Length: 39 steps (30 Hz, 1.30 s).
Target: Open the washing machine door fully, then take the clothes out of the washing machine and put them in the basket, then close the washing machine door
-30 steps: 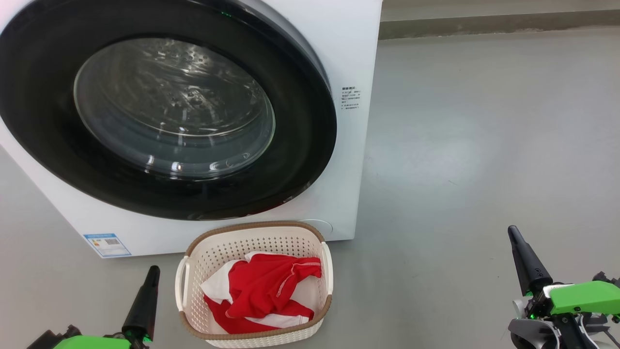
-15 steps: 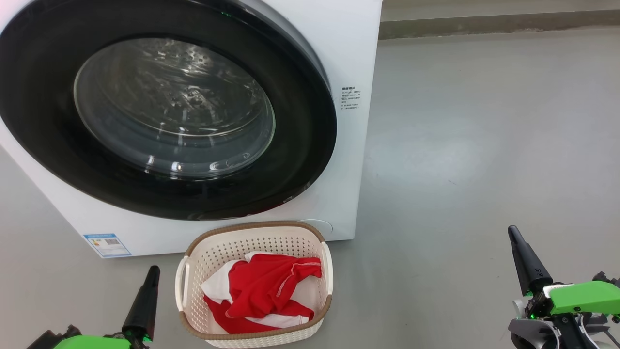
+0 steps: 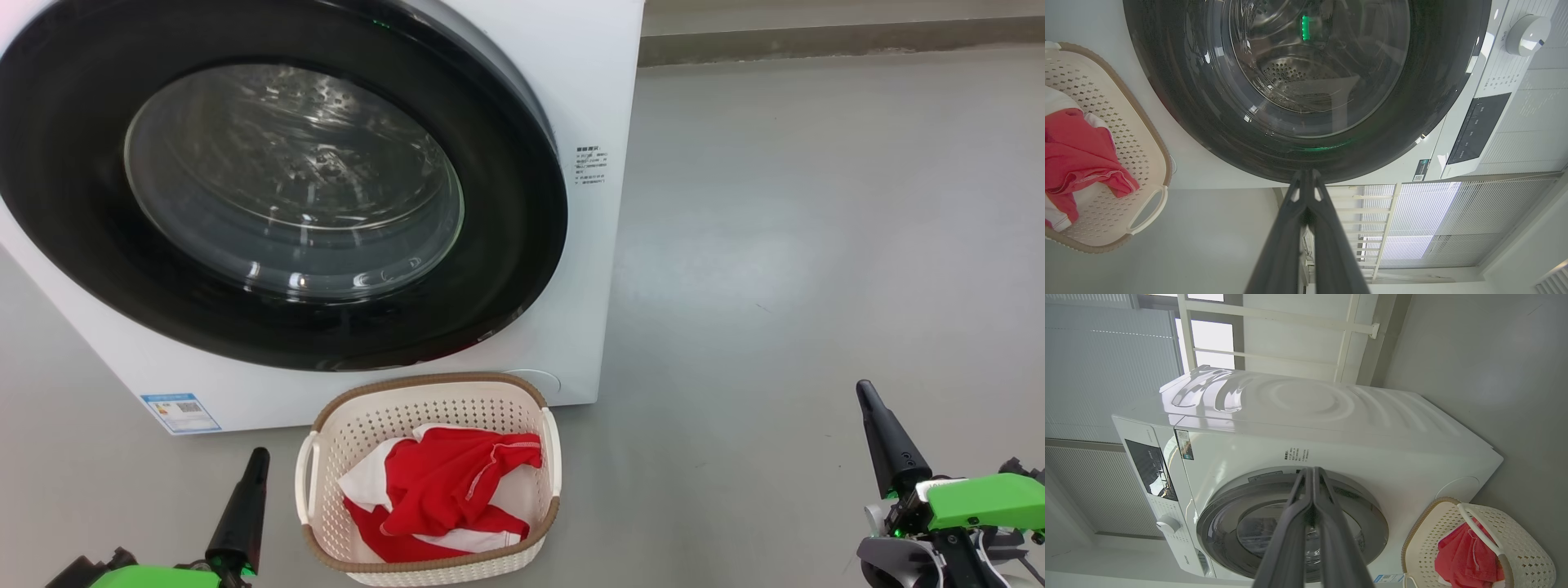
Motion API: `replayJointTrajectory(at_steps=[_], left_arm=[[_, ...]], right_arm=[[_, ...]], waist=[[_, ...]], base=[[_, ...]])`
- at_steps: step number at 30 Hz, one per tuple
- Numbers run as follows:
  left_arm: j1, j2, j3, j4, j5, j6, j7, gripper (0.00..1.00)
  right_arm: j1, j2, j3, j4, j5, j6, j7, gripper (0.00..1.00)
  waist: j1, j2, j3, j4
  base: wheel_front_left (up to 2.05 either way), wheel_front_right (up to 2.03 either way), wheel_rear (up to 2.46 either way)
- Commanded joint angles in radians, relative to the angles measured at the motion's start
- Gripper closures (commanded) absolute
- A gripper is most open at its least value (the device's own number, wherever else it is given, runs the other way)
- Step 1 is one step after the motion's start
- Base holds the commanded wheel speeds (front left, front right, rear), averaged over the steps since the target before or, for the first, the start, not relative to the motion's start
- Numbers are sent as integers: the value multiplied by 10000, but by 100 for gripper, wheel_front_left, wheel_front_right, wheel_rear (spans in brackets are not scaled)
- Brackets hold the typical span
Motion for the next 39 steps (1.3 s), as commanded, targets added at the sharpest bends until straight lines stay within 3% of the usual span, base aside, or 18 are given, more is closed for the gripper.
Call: replayJointTrajectory(at_steps=[1, 39], left_arm=[[-391, 83, 349, -201, -71, -71, 46, 100], [-390, 83, 348, -202, -71, -71, 45, 100]], right_arm=[[-418, -121, 137, -292, -14, -6, 53, 100], [-419, -115, 127, -292, -22, -6, 60, 100]], waist=[[0, 0, 0, 0], [0, 0, 0, 0]], base=[[0, 0, 0], [0, 0, 0]])
